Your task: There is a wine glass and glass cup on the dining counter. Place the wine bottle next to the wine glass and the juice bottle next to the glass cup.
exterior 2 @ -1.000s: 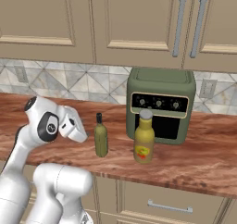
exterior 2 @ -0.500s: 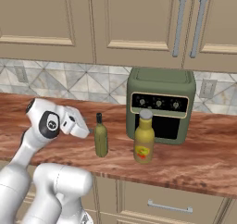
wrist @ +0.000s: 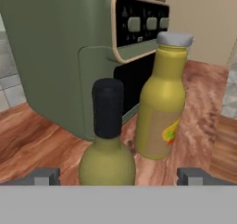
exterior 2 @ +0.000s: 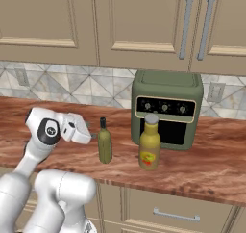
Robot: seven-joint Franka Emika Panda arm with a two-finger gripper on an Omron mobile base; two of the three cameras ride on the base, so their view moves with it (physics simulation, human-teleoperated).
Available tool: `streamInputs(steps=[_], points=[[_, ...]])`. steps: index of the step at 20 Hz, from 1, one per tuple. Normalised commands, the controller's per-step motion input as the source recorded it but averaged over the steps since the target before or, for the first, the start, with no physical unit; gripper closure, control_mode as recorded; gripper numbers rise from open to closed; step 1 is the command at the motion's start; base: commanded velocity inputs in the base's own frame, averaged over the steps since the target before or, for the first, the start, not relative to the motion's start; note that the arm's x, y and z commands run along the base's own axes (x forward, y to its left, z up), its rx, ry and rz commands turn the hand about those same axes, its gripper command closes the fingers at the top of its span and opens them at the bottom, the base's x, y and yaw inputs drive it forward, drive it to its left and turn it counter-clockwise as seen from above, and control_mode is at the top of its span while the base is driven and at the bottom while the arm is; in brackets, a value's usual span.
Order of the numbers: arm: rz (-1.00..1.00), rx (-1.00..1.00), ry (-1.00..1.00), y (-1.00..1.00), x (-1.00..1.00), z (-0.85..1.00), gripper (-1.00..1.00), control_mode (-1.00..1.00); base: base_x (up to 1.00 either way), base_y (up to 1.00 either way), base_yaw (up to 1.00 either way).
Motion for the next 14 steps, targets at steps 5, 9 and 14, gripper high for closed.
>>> streamInputs(steps=[5, 9, 14], points=[[0.00, 0.00, -0.09, -0.05, 0.00, -0.01, -1.00, -1.00, 0.00, 0.00, 0.00], [0.00, 0.00, -0.04, -0.08, 0.00, 0.00, -1.00, -1.00, 0.00, 0.00, 0.00], [0.00, 0.00, 0.00, -0.10, 0.04, -0.05, -1.00, -1.00, 0.00, 0.00, 0.00]])
